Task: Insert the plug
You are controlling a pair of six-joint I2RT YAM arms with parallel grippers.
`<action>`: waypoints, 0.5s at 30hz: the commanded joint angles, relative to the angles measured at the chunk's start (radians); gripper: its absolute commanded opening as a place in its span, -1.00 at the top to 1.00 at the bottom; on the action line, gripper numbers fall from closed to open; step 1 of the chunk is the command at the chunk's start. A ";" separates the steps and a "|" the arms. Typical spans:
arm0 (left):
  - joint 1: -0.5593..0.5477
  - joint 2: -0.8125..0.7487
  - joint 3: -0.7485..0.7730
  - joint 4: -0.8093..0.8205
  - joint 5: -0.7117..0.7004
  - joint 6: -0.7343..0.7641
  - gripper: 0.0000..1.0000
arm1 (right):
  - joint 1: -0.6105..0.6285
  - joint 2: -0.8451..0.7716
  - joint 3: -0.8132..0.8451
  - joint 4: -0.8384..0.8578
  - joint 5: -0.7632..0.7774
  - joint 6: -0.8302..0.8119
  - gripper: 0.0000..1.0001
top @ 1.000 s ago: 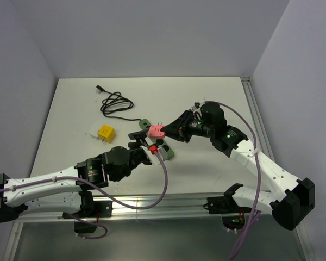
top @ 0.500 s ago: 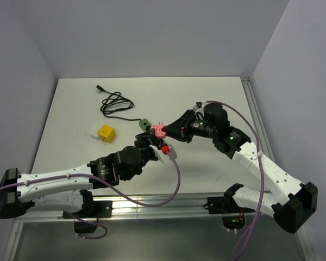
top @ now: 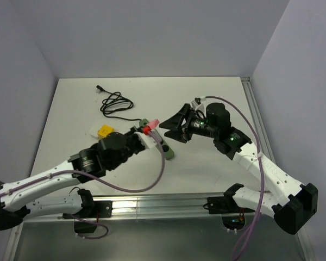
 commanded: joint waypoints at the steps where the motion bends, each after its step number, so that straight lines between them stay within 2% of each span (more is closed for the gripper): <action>1: 0.094 -0.117 0.092 -0.111 0.190 -0.219 0.99 | 0.002 -0.042 -0.027 0.126 -0.081 -0.128 -0.44; 3: 0.131 -0.135 0.129 -0.159 0.288 -0.304 0.99 | 0.003 -0.050 -0.027 0.155 -0.132 -0.208 -0.45; 5: 0.187 -0.152 0.161 -0.220 0.353 -0.385 0.99 | 0.002 -0.058 0.025 0.080 -0.130 -0.347 -0.40; 10: 0.292 -0.151 0.183 -0.272 0.721 -0.547 0.99 | 0.003 -0.099 0.109 -0.001 -0.138 -0.657 -0.19; 12: 0.318 -0.145 0.168 -0.260 0.807 -0.604 0.99 | 0.003 -0.119 0.120 0.017 -0.172 -0.762 -0.17; 13: 0.323 -0.145 0.146 -0.247 0.895 -0.636 0.99 | 0.003 -0.140 0.114 0.047 -0.216 -0.809 -0.16; 15: 0.336 -0.149 0.123 -0.204 0.978 -0.666 0.99 | 0.005 -0.151 0.108 0.077 -0.282 -0.848 -0.16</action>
